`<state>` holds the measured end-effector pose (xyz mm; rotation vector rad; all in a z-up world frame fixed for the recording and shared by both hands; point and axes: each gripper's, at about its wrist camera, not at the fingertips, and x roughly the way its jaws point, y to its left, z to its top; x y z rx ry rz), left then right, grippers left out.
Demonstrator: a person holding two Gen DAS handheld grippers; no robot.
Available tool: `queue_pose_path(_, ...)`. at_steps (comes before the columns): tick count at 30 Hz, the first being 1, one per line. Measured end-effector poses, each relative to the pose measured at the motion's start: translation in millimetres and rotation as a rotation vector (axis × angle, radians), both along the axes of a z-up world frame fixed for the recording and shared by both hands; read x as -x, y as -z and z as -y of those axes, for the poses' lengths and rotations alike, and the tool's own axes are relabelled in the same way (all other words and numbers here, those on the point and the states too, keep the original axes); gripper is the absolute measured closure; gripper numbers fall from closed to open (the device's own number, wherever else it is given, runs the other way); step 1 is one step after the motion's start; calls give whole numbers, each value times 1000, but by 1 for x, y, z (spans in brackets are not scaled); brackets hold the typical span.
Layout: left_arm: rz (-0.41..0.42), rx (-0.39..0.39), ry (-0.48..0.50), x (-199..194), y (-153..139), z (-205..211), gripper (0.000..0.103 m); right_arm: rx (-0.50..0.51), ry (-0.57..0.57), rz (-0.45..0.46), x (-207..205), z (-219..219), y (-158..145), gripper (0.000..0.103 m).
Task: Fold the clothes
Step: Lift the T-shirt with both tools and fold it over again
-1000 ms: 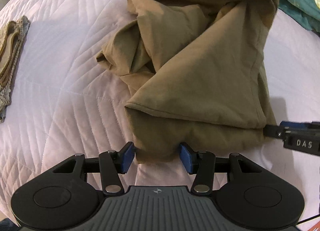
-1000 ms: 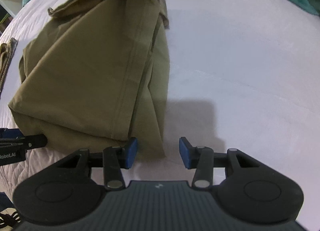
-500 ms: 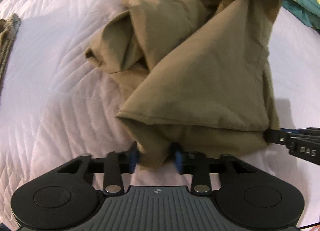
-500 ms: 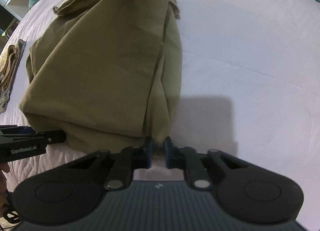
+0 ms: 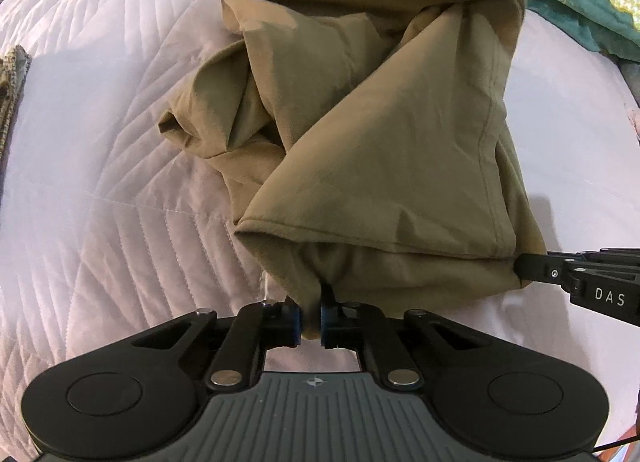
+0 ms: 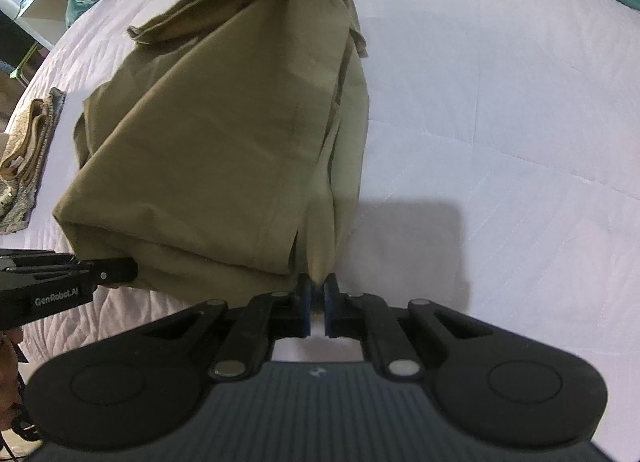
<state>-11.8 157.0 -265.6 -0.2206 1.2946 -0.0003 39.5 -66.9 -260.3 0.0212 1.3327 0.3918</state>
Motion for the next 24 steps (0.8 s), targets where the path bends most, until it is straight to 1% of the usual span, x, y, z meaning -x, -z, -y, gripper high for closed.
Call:
queue_pose_path(4, -1, 14, 7, -3, -10, -18, 95, -3, -6, 3, 12, -4, -10, 97)
queue_pose_path(10, -22, 40, 19, 21, -26, -22, 95, -11, -12, -21, 25, 8, -17, 97)
queue_pose_path(20, -133, 91, 27, 81, -47, -32, 95, -41, -13, -130, 80, 21, -38, 97)
queue_pose_path(22, -148, 92, 25, 79, -52, -33, 95, -47, -20, -142, 82, 16, -43, 97)
queue_pose_path(24, -155, 97, 18, 71, -58, -38, 95, -50, -31, -134, 87, 17, -54, 97)
